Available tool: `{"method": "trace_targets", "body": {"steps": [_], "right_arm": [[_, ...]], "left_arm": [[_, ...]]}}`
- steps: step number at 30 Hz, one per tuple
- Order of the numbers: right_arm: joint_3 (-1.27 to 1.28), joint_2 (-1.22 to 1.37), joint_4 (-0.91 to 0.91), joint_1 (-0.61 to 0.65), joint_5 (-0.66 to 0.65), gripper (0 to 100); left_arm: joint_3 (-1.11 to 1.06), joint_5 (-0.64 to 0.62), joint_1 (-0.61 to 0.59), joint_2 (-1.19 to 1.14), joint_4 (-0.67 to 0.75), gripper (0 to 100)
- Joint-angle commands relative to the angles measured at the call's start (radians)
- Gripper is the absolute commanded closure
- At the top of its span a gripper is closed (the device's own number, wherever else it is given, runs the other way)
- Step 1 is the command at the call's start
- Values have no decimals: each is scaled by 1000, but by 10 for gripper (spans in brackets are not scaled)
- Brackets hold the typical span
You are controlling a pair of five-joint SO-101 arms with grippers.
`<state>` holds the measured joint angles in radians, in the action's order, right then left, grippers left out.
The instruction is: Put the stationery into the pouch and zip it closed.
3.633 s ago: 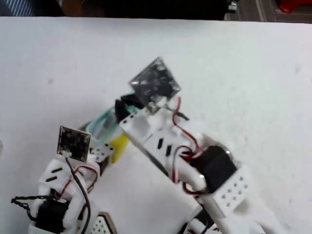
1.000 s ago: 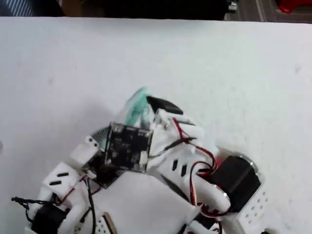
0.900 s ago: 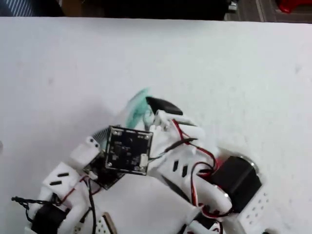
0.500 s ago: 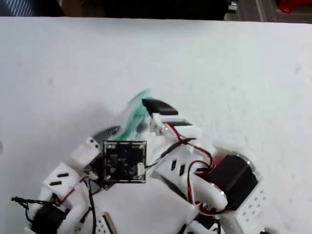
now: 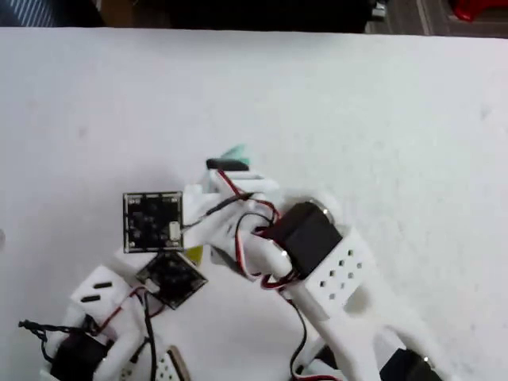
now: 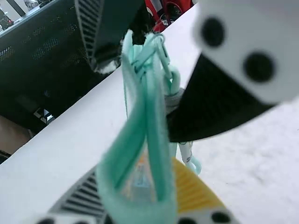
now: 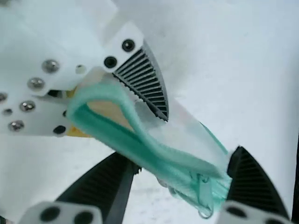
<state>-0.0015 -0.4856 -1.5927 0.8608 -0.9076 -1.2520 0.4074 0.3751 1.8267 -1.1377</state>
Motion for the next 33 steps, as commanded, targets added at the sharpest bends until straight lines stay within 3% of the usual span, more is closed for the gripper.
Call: {"method": "trace_targets", "body": {"steps": [1,3,5,9,14,19,27,33], "right_arm": [[-2,-2,36,-4,-11,868],[-3,-2,38,-4,-11,996],[-3,-8,44,-5,-11,954],[-51,-12,62,-8,-5,979],[-210,-2,58,-58,86,981],[-262,-2,51,-90,115,981],[-273,-1,24,-174,129,981],[-273,-1,130,-340,430,981]], "left_arm": [[11,12,5,-10,-23,976],[11,11,2,-10,-8,976],[12,6,-1,-10,11,976],[61,-110,-2,-10,2,966],[123,-192,-2,-10,-98,768],[129,-272,-4,-10,-101,745],[124,-436,-231,-10,-14,741],[121,-496,-344,-10,20,744]]}}
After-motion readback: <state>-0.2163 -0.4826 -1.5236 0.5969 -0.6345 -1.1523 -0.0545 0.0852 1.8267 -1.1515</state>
